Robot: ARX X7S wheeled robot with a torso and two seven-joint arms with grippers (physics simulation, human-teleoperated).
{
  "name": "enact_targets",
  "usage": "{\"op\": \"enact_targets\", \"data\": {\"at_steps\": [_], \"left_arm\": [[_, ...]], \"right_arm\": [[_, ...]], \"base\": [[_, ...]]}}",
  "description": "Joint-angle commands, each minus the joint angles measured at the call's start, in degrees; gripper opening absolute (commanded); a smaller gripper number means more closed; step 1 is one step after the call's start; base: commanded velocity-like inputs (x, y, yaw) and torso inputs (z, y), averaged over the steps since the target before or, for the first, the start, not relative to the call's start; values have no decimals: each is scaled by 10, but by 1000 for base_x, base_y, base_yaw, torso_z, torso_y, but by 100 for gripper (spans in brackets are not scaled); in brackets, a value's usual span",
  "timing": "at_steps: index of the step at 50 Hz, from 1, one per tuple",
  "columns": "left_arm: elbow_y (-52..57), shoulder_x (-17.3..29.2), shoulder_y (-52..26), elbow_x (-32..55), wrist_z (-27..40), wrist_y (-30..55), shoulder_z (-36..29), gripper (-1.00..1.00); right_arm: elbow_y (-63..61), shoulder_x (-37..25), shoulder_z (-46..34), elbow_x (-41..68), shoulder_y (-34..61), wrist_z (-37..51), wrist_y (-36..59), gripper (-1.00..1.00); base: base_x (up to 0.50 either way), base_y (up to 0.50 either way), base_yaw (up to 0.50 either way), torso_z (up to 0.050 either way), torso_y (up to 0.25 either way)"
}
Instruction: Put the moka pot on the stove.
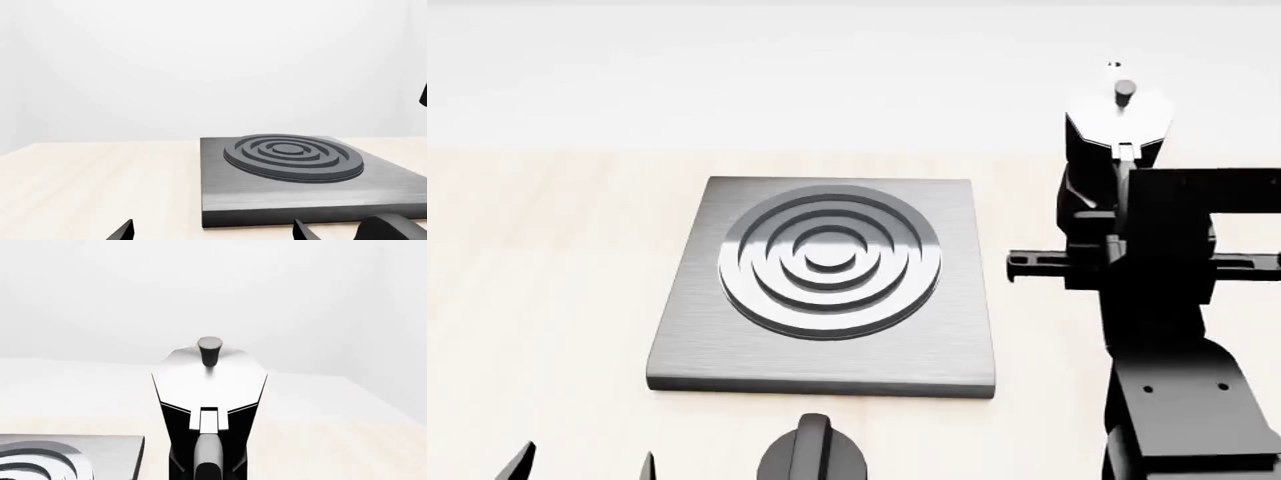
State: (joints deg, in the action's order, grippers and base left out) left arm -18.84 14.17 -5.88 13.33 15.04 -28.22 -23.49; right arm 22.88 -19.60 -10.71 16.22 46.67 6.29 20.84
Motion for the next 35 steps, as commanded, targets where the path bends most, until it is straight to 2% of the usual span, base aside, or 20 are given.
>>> {"op": "enact_targets", "data": {"at_steps": [1, 20, 35], "left_arm": [[0, 1, 0, 0, 2, -1, -2, 100], [0, 1, -1, -2, 10, -1, -3, 100], [-2, 2, -1, -2, 13, -5, -4, 100]], "right_arm": [[13, 23, -33, -26, 77, -23, 2, -100], [138, 68, -75, -44, 172, -62, -25, -100], [145, 90, -87, -29, 205, -94, -11, -100]], "base": [[0, 0, 0, 0, 0], [0, 0, 0, 0, 1], [0, 0, 0, 0, 1]]}}
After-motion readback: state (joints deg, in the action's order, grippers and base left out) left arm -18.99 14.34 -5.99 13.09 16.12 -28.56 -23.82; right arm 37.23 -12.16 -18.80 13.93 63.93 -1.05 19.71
